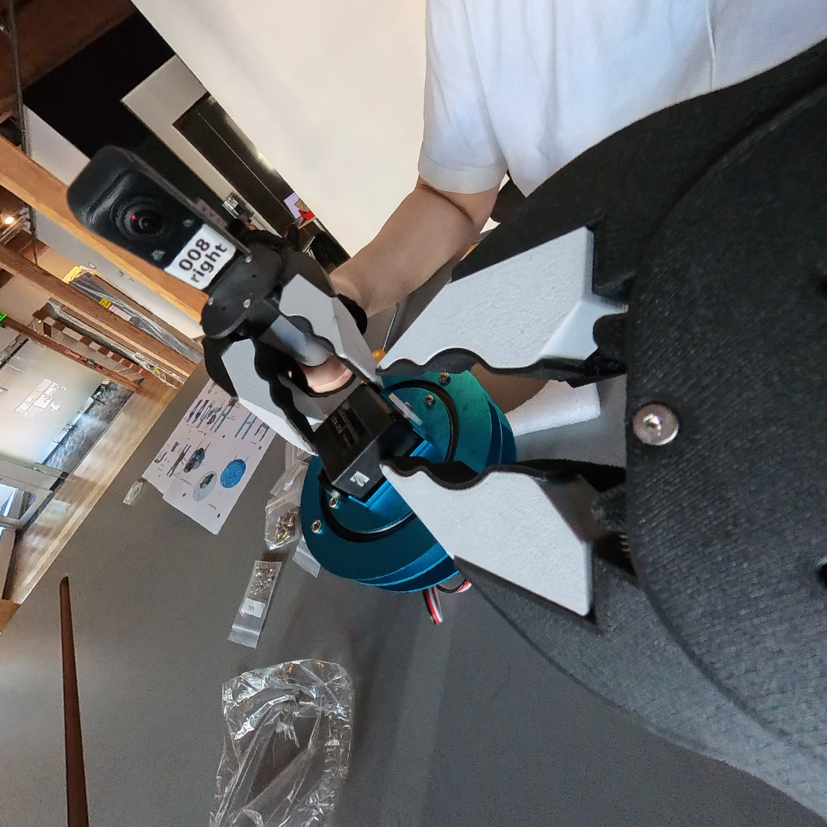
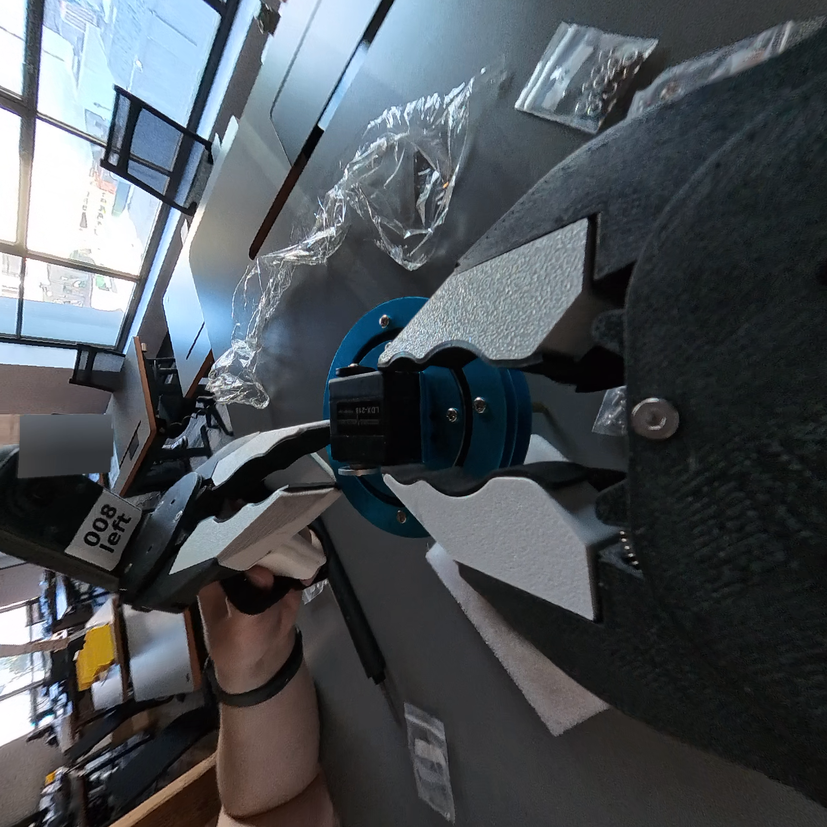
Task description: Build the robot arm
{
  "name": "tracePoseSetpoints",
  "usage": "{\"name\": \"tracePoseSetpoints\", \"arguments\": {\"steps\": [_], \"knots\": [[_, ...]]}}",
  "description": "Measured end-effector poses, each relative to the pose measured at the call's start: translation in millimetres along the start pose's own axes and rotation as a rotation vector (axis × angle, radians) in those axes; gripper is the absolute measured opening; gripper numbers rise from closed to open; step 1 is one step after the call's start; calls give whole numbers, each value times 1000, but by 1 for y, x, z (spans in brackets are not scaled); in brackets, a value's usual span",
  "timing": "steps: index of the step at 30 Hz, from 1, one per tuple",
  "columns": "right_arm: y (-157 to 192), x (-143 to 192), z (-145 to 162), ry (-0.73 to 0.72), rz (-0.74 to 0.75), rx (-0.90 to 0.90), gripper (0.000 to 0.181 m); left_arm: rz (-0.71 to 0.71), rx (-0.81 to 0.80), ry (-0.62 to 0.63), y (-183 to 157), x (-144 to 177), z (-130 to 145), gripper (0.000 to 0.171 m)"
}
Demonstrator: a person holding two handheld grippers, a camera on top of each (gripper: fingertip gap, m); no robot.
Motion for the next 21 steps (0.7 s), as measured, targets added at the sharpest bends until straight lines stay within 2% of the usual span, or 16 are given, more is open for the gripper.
{"name": "tracePoseSetpoints", "arguments": {"steps": [6, 8, 10, 12, 16, 17, 19, 21], "knots": [[-1, 1, 0, -2, -13, 21, 40, 19, -22, 20, -1, 1, 2, 32], [-1, 1, -1, -4, -9, 44, 41, 31, -20, 47, -3, 3, 4, 37], [-1, 1, -5, -15, -17, 61, 54, 24, -48, 75, -6, 8, 5, 39], [-5, 0, -10, -15, -18, 27, 56, -28, -131, 109, -8, 11, 3, 44], [-6, -5, -10, 62, -32, 44, 58, -117, -323, 214, -14, 9, 7, 70], [-4, -6, -10, 72, -41, 52, 57, -149, -382, 251, -15, 8, 10, 72], [-2, -8, -9, 75, -48, 68, 42, -204, -514, 302, -19, 5, 15, 69], [-3, -8, -10, 85, -55, 46, 42, -260, -588, 349, -20, 1, 20, 67]]}}
Point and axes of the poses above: each gripper's, where its closed fingertips meet, x back along the fingers, z out of its underside, y = z × x across the jaws, the point moved 9 cm from there along x, back along the fingers, and after that the axes turned 12 degrees about z, right-handed, at the moved point
